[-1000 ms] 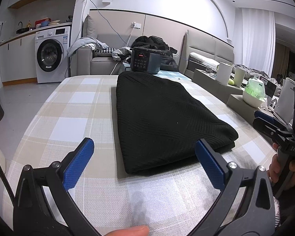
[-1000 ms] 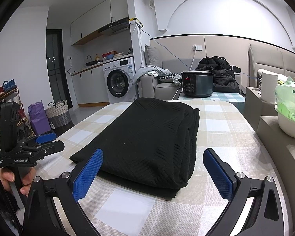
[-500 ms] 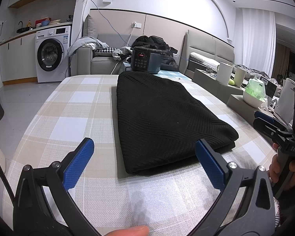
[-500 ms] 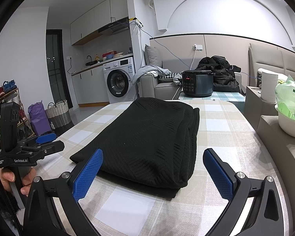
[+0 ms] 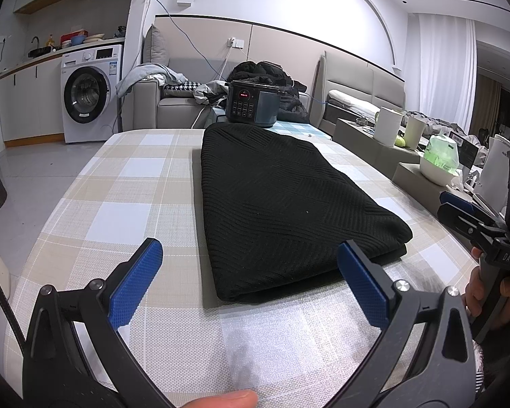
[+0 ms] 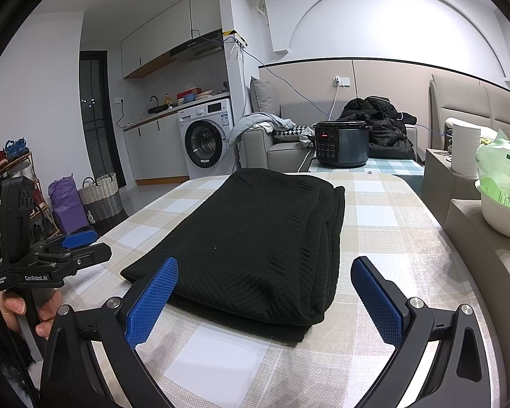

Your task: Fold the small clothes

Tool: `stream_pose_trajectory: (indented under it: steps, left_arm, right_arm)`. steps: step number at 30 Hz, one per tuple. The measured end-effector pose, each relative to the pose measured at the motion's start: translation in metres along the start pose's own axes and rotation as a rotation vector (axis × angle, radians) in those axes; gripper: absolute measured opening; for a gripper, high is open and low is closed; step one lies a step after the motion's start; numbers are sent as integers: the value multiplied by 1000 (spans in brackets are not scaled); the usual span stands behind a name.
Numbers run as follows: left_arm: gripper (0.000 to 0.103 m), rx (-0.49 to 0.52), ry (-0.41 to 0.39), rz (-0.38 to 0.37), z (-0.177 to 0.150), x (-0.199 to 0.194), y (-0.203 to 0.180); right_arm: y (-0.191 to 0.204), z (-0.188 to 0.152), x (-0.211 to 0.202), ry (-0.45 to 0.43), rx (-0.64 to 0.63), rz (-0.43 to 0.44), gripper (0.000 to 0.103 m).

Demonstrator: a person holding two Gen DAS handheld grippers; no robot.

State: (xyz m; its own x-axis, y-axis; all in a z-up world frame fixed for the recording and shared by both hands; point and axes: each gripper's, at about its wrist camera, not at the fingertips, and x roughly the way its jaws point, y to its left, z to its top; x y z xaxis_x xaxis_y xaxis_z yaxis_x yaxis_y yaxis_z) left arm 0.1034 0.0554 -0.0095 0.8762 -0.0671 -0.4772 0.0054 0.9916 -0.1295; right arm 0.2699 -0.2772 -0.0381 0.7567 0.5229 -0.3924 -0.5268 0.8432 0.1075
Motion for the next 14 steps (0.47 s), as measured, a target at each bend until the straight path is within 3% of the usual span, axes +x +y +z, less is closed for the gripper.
stream_pose_trajectory:
  steps: [14]
  left_arm:
    - [102, -3, 0, 0, 0, 0, 0]
  right_arm:
    - [1, -1, 0, 1, 0, 1, 103]
